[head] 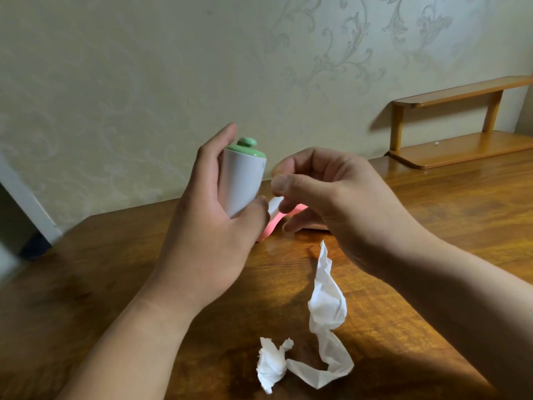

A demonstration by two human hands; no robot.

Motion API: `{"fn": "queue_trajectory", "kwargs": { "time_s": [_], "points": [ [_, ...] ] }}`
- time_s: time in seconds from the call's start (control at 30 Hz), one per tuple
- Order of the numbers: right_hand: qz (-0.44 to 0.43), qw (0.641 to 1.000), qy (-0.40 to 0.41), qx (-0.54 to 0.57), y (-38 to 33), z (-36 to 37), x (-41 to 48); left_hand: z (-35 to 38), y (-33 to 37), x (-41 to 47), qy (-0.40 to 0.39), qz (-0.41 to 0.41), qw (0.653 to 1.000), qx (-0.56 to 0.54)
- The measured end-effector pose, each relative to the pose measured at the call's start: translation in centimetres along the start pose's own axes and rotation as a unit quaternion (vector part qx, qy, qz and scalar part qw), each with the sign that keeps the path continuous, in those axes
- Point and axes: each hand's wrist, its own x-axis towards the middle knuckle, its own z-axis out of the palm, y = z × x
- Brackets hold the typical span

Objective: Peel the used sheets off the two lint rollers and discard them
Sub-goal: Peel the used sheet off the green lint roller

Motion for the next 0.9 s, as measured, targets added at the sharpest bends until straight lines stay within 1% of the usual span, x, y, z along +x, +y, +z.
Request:
{"fn": "queue_trajectory", "kwargs": {
  "time_s": [0.13,0.23,0.33,0.57,0.8,0.9],
  "points": [
    [-0.012,1.0,-0.002,-0.003,-0.28,0.2,-0.27,0.08,0.35,-0.11,-0.021,0.006,0.999,-0.03],
    [-0.03,0.999,0.005,-0.028,-0.38,0.08,-0.33,0.03,0.46,-0.22,-0.025,0.013,0.999,-0.026],
    [-0.045,0.997,0.008,-0.069,-0.33,-0.05,-0.45,-0.07,0.42,-0.27,-0.027,0.026,0.999,0.0],
    [-0.082,0.982,0.013,-0.169,-0.2,-0.27,-0.68,-0.29,0.38,-0.28,-0.036,0.011,0.999,0.007],
    [-0.086,0.979,0.02,-0.181,-0.07,-0.06,-0.66,-0.13,0.36,-0.29,-0.043,0.005,0.999,-0.007],
    [-0.096,0.975,0.026,-0.199,0.05,0.17,-0.74,-0.09,0.0,-0.21,-0.027,0.023,0.999,0.024]
  ]
}}
